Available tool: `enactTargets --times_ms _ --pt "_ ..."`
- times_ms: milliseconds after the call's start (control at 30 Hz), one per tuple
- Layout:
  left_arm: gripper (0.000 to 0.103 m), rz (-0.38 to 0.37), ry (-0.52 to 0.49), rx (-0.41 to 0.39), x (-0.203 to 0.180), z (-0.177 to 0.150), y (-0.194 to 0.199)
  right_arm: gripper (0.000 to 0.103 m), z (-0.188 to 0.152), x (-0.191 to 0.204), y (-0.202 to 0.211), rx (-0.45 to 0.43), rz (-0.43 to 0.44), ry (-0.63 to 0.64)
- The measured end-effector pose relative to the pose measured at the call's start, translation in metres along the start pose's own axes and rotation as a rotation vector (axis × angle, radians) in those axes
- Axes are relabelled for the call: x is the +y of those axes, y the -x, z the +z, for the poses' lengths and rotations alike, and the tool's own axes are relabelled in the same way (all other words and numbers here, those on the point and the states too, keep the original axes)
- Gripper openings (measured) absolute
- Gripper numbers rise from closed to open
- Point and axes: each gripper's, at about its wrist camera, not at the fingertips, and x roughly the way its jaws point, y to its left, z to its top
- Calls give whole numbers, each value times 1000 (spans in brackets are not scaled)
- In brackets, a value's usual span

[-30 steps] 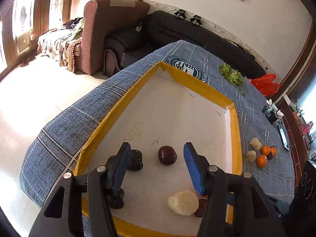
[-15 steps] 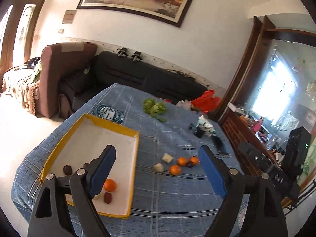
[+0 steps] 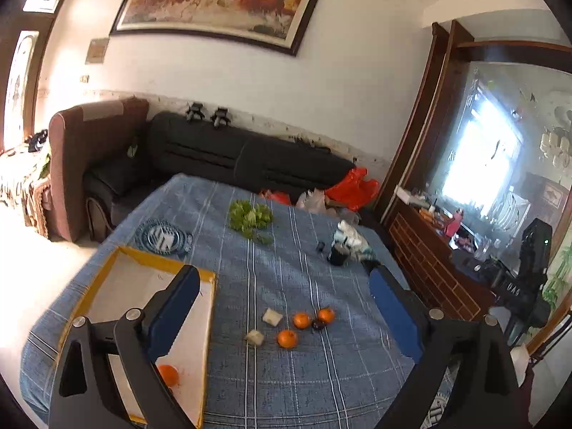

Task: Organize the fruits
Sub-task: 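Grasp a white yam cube with the left tool while the right tool grasps an orange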

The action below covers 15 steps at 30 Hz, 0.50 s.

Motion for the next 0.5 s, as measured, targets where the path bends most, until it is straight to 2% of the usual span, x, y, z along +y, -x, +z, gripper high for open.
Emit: enactTargets --times_ms 67,133,167,200,267,367,500 --pt "94 -4 29 113 13 -23 -45 96 -41 3 -48 120 11 42" --pt "80 -13 75 202 29 -42 -83 71 -83 6 -101 271 44 54" --pt "67 -18 107 253 40 -51 -103 66 -103 5 -125 340 61 45" --pt "62 -19 130 283 48 -57 -116 61 -121 7 -147 394 69 38" --pt "62 7 160 319 64 -67 -140 61 -144 13 -182 446 42 81" --pt "62 19 164 357 71 -77 -160 61 -160 13 -216 480 -12 146" --pt "62 33 136 403 69 -84 -185 61 -180 11 -246 511 -1 157"
